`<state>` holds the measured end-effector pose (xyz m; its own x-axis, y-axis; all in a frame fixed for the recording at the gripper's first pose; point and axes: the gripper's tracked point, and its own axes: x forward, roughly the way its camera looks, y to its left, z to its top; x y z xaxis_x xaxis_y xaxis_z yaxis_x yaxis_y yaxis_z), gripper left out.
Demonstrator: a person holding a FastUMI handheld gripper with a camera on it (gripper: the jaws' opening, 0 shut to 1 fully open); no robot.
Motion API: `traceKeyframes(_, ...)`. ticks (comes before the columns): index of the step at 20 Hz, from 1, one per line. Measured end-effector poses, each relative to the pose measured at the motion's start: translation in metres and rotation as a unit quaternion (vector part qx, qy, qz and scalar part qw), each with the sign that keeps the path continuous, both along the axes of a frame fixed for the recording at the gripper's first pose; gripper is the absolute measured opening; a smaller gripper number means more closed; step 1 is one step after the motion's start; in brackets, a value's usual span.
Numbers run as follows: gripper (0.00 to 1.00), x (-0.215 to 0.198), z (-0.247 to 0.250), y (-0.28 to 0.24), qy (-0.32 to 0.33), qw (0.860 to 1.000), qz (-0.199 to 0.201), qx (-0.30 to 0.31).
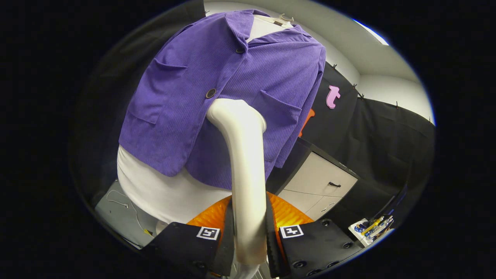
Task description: Iron the clothes twice with a garment steamer, once on the left side and once on the right side.
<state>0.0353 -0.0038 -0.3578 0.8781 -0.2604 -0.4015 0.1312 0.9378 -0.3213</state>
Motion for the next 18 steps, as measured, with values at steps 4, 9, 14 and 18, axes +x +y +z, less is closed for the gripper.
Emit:
traceKeyframes(4,0.43,-0.007,0.013,-0.002,0.002,1.0,0.001,-0.004)
traceKeyframes(9,0.43,-0.011,0.067,-0.015,-0.039,0.999,-0.012,-0.006)
traceKeyframes(14,0.43,-0.009,0.147,-0.028,-0.109,0.994,-0.028,-0.008)
traceKeyframes(18,0.43,-0.004,0.208,-0.024,-0.159,0.987,-0.023,-0.002)
